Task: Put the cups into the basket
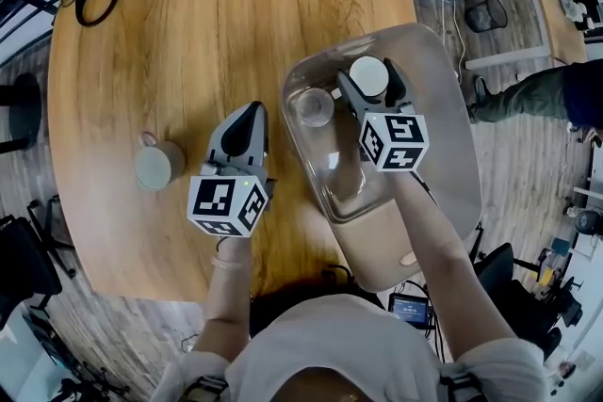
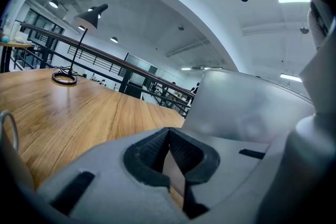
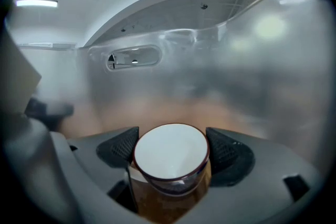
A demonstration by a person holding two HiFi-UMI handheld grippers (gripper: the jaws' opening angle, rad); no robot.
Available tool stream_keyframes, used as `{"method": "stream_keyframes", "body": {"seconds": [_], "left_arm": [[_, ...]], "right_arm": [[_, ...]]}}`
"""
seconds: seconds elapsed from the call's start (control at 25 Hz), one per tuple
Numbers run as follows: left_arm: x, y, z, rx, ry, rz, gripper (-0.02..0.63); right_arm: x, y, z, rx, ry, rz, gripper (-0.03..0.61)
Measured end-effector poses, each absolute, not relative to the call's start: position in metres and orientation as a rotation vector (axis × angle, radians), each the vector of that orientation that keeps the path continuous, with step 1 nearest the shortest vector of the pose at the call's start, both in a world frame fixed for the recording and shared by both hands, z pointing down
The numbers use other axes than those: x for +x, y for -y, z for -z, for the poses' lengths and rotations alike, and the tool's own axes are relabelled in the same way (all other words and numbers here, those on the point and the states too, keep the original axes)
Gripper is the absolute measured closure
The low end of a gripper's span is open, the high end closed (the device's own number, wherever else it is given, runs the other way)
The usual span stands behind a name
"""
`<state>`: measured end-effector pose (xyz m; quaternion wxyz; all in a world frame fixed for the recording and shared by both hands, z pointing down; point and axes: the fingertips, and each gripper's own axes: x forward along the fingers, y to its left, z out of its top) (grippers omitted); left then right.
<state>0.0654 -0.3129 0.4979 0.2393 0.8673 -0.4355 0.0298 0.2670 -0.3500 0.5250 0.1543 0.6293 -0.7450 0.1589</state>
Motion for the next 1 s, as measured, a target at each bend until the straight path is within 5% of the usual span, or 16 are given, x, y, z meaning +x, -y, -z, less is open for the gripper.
{"method": "stream_keyframes", "body": {"seconds": [1.0], "left_arm": [[0.066, 0.302, -0.492, 2.38, 1.216, -0.113, 0.607]], "right_arm": [[0.272, 0.349, -0.53, 1.823, 2.148, -0.492, 0.186]]}}
